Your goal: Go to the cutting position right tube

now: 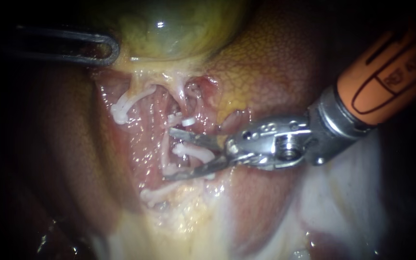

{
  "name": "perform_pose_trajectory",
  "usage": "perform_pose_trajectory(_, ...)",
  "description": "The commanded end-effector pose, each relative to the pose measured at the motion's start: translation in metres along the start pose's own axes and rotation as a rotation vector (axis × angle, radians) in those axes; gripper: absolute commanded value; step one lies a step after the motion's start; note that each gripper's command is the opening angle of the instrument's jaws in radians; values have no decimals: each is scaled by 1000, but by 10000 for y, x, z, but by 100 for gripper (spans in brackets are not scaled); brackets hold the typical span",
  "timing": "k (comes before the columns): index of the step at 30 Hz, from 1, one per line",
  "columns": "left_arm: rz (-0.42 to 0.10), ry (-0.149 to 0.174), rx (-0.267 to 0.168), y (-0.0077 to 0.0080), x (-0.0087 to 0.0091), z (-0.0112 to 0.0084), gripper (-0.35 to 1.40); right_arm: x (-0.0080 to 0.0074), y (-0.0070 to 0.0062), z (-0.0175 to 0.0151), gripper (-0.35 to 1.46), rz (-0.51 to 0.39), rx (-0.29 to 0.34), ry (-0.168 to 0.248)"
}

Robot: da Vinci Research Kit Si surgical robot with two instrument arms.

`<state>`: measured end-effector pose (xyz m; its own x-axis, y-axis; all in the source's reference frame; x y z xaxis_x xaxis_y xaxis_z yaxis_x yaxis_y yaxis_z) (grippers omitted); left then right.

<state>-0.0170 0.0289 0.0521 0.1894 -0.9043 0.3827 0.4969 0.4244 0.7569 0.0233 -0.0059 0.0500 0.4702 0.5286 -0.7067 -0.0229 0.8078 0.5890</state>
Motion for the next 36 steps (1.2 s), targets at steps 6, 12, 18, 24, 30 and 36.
perform_pose_trajectory(6, 0, 0, 0, 0, 0, 0, -35, -16, 18, -19, 111, 127, 3, -32)
perform_pose_trajectory(12, 0, 0, 0, 0, 0, 0, -35, -35, 35, -11, 108, 242, -7, -63)
perform_pose_trajectory(18, 0, 0, -1, 0, 0, 1, -35, -49, 50, 8, 106, 330, 4, -63)
perform_pose_trajectory(24, 0, 0, -1, 0, 0, 1, -35, -59, 59, 29, 106, 329, 60, -74)
perform_pose_trajectory(30, 0, 0, -1, 0, 0, 1, -35, -63, 65, 45, 106, 288, 178, -18)
perform_pose_trajectory(36, 0, 0, -1, -1, 0, 0, -35, -56, 71, 59, 106, 225, 326, 102)
